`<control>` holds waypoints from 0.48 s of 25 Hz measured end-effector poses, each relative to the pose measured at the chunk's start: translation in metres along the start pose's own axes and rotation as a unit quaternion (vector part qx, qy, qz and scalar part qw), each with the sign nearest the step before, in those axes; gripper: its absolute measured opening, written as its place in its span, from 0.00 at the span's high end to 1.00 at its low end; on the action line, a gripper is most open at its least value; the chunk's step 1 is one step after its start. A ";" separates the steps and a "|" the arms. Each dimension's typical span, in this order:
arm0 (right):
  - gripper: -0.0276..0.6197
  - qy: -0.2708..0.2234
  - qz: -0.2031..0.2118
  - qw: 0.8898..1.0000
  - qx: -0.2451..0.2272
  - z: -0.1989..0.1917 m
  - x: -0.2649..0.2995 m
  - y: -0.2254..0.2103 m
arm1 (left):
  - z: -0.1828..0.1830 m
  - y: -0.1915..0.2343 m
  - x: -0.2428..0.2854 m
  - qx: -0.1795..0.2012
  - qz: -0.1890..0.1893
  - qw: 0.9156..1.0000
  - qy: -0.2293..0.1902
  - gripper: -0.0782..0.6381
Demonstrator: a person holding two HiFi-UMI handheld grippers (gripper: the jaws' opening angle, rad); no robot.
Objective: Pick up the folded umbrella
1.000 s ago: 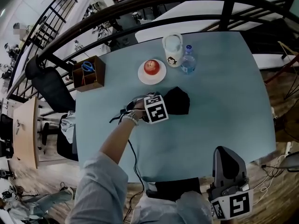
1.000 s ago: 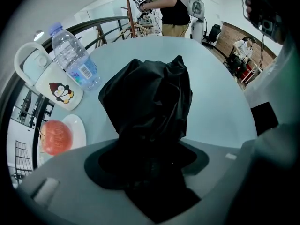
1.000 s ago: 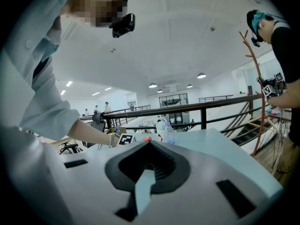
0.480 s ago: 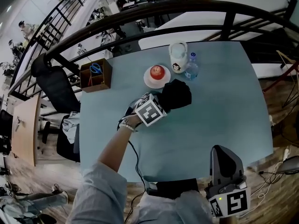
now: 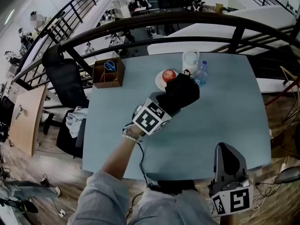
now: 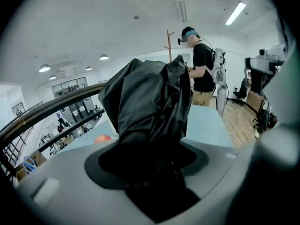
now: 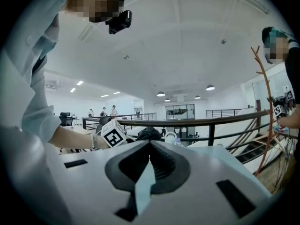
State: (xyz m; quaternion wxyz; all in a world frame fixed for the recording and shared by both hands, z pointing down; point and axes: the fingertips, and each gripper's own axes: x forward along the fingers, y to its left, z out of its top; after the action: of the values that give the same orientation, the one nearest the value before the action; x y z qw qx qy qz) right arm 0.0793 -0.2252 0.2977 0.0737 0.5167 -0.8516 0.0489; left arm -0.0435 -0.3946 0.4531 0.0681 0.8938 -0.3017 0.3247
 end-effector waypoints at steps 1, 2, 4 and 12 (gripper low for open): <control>0.96 -0.003 0.001 1.000 -0.003 0.002 0.000 0.001 | 0.004 -0.001 -0.008 -0.008 0.006 1.000 -0.014 0.50; 0.96 -0.006 0.001 1.000 -0.007 0.004 0.000 0.003 | 0.008 -0.002 -0.017 -0.017 0.012 0.999 -0.030 0.50; 0.96 -0.010 0.001 1.000 -0.012 0.005 0.001 0.006 | 0.016 -0.003 -0.034 -0.035 0.024 0.997 -0.063 0.50; 0.96 -0.022 -0.008 0.999 -0.026 0.013 -0.007 0.023 | 0.054 -0.018 -0.118 -0.060 0.055 0.981 -0.176 0.50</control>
State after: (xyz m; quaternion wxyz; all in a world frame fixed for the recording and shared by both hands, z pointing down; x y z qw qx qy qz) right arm 0.0610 -0.2107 0.2839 0.0691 0.5226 -0.8496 0.0145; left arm -0.0753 -0.3390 0.3388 0.0492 0.9132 -0.3768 0.1469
